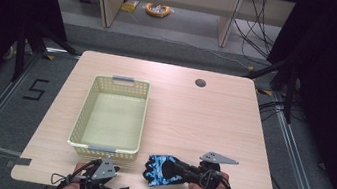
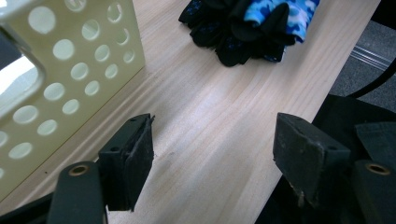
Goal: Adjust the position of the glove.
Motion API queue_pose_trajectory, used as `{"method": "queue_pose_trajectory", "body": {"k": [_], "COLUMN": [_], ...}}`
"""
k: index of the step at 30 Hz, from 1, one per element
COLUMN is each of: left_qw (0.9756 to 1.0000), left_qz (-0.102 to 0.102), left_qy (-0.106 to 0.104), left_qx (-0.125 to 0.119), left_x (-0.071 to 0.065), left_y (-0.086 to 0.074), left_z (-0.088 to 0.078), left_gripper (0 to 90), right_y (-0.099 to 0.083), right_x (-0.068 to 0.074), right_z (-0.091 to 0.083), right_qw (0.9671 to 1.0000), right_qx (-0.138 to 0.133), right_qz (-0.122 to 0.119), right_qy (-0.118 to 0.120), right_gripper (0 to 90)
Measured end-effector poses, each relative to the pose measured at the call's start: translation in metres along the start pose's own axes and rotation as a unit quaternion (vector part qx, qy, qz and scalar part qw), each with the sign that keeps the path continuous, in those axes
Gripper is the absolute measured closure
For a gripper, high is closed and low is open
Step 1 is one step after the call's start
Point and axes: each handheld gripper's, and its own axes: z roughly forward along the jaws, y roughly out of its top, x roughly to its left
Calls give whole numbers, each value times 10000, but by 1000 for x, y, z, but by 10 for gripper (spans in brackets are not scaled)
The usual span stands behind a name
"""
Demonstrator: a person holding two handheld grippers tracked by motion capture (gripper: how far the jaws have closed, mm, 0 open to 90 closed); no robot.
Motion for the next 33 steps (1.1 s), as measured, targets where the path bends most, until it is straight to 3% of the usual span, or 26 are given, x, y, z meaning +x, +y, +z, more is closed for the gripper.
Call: {"method": "queue_pose_trajectory", "body": {"k": [2,3,5,6,8,10,12,14,15,19,20,21,23,29,31,33], "left_qw": [10000,10000,10000,10000,9998,9998,9997,9999,10000,9999,9999,9999,9997,9999,10000,9999], "left_qz": [-30,-64,4,-58,-194,-198,-200,-66,-45,-66,-67,-64,-203,-148,-46,-103], "left_qy": [-14,-38,-24,-20,-50,-70,-117,-88,-53,-92,-90,-88,-81,-53,-76,-70], "left_qx": [-19,-29,26,-1,-43,-67,-50,-31,-11,-27,-32,-43,-66,-56,-38,19], "left_x": [-1,-1,0,-1,-3,-3,-3,-2,-2,-2,-2,-2,-4,-3,-3,-4], "left_y": [0,0,0,0,-1,-1,-1,-1,-1,-1,-1,0,-1,-1,0,-1], "left_z": [0,1,0,1,2,3,3,3,3,2,2,2,2,2,2,2], "left_gripper": [286,286,286,286,287,286,286,287,287,287,288,288,288,288,289,289], "right_y": [-1,-1,-3,-3,-4,-4,-5,-5,-6,-7,-8,-8,-8,-4,-4,-4], "right_x": [0,-3,-3,-6,-8,-9,-7,-9,-11,-13,-10,-10,-13,-15,-21,-23], "right_z": [2,3,4,5,6,8,8,10,11,14,14,14,12,-3,-8,-12], "right_qw": [10000,9999,10000,9998,9996,9997,9997,9996,9993,9988,9991,9990,9991,9997,9992,9991], "right_qx": [30,29,81,84,181,164,197,231,251,345,355,374,283,31,-57,-24], "right_qz": [35,-105,-13,-168,-132,-135,1,-67,-225,-242,-75,-65,-187,66,-76,-1], "right_qy": [11,8,4,-93,-149,-86,-168,-158,-181,-238,-217,-221,-252,-254,-394,-425], "right_gripper": [776,776,774,774,772,771,767,761,756,723,713,691,674,660,657,654]}}
